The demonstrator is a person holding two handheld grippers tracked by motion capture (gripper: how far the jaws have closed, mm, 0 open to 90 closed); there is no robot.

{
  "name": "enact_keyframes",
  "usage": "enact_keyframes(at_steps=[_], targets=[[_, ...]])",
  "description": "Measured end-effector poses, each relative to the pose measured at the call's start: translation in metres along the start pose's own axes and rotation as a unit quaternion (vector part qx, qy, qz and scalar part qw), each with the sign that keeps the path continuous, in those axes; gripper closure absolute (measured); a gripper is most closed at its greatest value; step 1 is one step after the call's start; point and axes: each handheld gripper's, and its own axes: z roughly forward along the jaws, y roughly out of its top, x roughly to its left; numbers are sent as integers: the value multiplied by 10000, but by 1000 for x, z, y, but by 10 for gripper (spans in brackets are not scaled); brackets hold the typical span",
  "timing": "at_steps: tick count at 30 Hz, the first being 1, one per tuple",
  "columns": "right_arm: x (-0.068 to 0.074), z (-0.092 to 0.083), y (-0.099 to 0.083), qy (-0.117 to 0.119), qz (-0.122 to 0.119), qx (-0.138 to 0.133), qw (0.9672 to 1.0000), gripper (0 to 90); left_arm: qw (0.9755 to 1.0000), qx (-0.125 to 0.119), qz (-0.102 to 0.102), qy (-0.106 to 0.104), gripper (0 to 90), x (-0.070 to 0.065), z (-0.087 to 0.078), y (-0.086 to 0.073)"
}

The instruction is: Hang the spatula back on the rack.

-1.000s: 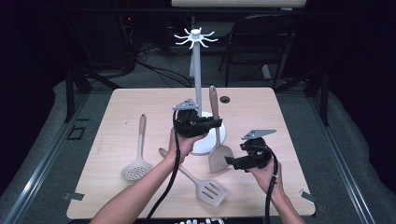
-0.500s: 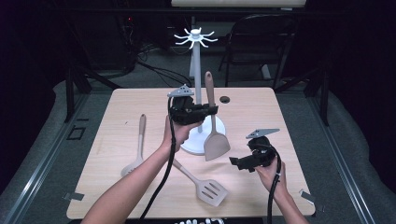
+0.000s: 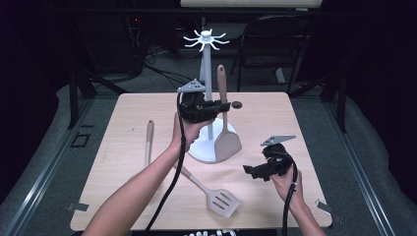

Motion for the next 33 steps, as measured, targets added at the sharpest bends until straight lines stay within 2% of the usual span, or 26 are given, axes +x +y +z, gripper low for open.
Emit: enact_keyframes(at_steps=[6,8,15,26,33], targets=[[0,1,0,-33,15,78,10000,0,10000,-11,39,50,769,0,-2,8],[0,1,0,-46,20,66,10000,0,9999,-70,56,56,769,-1,-2,12],[0,1,0,-31,27,56,10000,0,9999,-48,122,82,769,-2,-2,23],[0,1,0,15,-15,74,10000,0,9998,-96,46,156,769,2,-3,37],[1,2,0,23,-14,85,10000,0,9997,-105,-8,219,769,6,-4,40]])
